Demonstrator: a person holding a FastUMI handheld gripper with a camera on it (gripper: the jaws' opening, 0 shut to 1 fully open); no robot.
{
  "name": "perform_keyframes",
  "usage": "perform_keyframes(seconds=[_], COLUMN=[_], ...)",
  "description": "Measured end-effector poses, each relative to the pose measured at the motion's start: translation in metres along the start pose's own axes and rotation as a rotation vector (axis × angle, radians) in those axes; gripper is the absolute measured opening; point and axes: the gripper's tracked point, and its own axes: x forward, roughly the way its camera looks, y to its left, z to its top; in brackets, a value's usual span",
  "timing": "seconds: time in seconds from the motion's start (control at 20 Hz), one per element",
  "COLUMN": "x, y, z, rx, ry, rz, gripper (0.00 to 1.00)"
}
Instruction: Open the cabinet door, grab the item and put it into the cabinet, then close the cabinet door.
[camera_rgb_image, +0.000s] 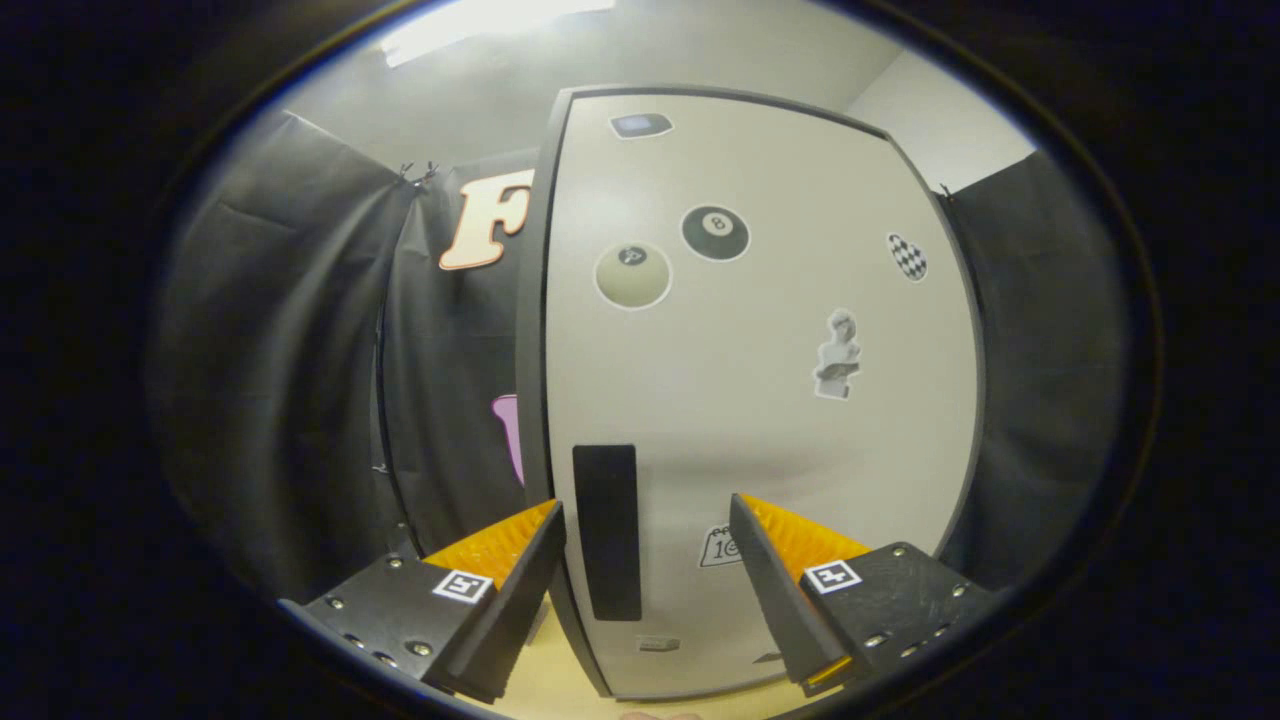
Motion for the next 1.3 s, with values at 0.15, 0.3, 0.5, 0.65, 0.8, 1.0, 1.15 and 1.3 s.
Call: perform_keyframes(seconds=[0.15,0.3,0.5,0.65,0.8,1.0,1.15,1.3], x=[0.012,0.016,0.036,0.021,0.022,0.02,0.01,-0.01], y=[0.0,0.004,0.007,0.009,0.013,0.013,0.011,0.008], z=[-0.011,-0.018,-0.024,-0.023,-0.025,-0.026,-0.027,-0.023], rx=[-0.004,-0.009,-0.038,-0.056,-0.041,-0.021,-0.027,-0.024], ry=[0.032,0.06,0.045,0.045,0.054,0.071,0.081,0.1], rz=[-0.017,-0.026,-0.021,-0.003,-0.024,-0.038,-0.029,-0.009], gripper=[0.97,0.86,0.65,0.48,0.27,0.09,0.09,0.09])
